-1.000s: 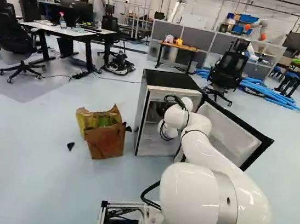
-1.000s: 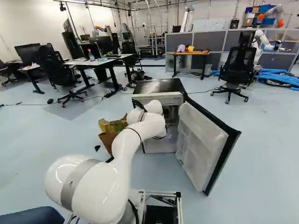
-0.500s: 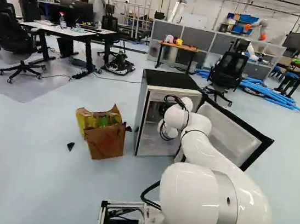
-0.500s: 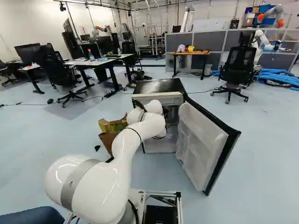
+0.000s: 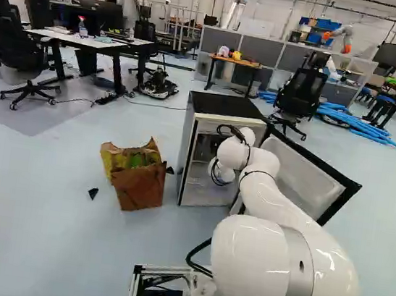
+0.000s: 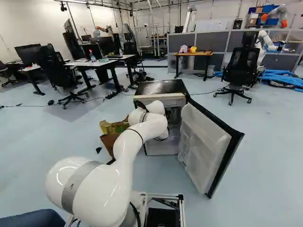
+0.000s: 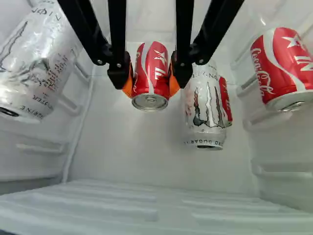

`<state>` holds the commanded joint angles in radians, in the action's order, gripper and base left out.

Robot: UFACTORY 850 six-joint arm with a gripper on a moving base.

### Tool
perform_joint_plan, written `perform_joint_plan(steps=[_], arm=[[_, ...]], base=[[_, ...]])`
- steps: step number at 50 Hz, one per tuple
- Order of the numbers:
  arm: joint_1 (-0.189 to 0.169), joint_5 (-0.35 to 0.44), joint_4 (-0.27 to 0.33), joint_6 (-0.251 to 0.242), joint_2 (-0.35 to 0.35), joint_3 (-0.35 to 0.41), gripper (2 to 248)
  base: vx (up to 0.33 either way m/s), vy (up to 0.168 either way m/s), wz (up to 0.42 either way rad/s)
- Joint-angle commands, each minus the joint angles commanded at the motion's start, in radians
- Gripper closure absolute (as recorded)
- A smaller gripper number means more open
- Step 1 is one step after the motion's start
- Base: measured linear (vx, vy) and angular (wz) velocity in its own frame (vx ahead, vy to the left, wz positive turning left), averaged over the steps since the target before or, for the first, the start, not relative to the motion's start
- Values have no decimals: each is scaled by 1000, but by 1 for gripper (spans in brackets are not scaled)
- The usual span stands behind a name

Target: Grab a drink from the fridge

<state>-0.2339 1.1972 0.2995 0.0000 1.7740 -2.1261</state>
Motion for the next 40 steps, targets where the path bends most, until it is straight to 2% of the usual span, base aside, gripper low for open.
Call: perform_joint_plan(steps=[40], arm=[[0,0,0,0,-234,405,156]], base=[[0,0,0]])
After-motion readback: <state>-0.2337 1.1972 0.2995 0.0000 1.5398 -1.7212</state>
